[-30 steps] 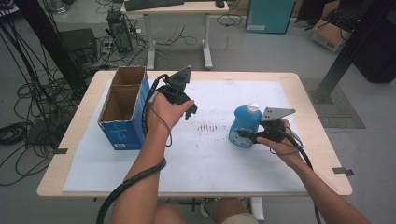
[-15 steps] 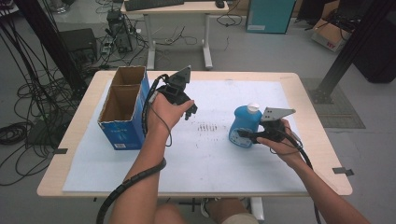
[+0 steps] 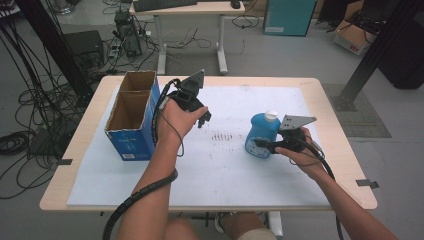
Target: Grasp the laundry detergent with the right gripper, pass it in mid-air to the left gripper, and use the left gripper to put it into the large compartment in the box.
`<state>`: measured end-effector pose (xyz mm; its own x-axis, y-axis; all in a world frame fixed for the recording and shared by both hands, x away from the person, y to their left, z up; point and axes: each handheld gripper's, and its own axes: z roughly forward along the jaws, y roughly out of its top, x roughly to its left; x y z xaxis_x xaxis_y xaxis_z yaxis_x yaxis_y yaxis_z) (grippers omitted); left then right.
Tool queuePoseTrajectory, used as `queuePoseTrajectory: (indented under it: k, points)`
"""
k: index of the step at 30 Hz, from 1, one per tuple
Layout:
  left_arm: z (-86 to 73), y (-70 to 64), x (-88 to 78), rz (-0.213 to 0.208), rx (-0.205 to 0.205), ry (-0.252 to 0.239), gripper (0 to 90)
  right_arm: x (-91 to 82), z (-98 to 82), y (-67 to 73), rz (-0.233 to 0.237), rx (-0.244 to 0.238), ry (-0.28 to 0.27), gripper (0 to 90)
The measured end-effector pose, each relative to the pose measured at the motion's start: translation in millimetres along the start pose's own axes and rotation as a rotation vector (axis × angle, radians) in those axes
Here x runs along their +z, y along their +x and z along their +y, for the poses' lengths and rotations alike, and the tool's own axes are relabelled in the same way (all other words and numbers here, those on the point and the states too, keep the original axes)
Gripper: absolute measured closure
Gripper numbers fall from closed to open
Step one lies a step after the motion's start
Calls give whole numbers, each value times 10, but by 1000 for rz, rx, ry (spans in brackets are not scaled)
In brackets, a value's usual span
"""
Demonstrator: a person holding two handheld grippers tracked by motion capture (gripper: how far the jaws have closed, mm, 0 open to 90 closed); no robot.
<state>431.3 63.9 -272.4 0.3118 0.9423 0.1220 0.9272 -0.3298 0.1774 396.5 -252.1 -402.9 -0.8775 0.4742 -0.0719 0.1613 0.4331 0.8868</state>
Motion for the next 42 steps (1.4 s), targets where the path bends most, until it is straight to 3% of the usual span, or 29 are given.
queuePoseTrajectory:
  k: [42]
  points:
    - [11, -5, -52, 1, 6, -20, 63, -6, 7, 10, -6, 11, 10, 452]
